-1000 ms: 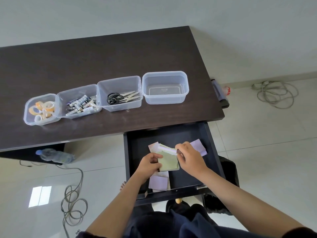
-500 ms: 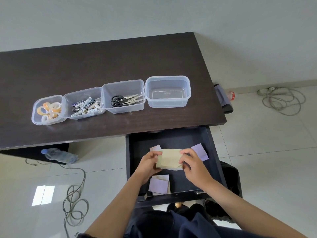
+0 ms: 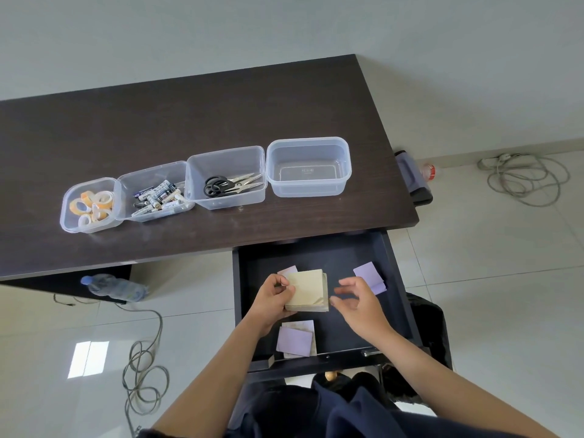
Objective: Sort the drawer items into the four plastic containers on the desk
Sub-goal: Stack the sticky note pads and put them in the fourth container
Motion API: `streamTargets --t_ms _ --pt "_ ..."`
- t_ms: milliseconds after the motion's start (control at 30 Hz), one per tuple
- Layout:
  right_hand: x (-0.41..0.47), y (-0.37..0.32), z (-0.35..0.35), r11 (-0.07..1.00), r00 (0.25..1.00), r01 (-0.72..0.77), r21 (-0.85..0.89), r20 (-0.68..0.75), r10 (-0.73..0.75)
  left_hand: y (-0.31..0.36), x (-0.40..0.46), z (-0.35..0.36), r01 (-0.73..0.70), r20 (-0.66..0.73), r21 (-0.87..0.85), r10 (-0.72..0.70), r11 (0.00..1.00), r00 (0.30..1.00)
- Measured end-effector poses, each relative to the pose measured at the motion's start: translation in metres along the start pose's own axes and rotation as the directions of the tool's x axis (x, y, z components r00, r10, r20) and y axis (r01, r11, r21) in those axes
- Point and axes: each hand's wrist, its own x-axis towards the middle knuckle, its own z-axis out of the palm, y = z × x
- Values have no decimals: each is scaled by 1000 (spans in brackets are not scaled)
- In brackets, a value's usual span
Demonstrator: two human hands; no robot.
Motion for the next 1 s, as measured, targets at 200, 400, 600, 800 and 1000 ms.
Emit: streamTargets --t_ms 200,400,600,800,1000 --pt "5 -13 14 992 995 -96 83 12 95 -2 -2 -2 -23 -28 49 24 999 999" --pt "9 -15 20 982 991 -134 134 45 129 -2 -2 -8 -36 -57 56 39 998 998" --pt "9 -14 22 977 984 -158 142 109 143 -3 -2 -13 -36 -48 129 43 991 998" --pt "8 -13 24 984 979 -152 89 151 138 -6 -3 -17 -31 -52 147 39 989 998" --pt "6 -17 28 980 974 -157 126 185 132 -5 -7 -18 16 2 -7 -16 1000 1000"
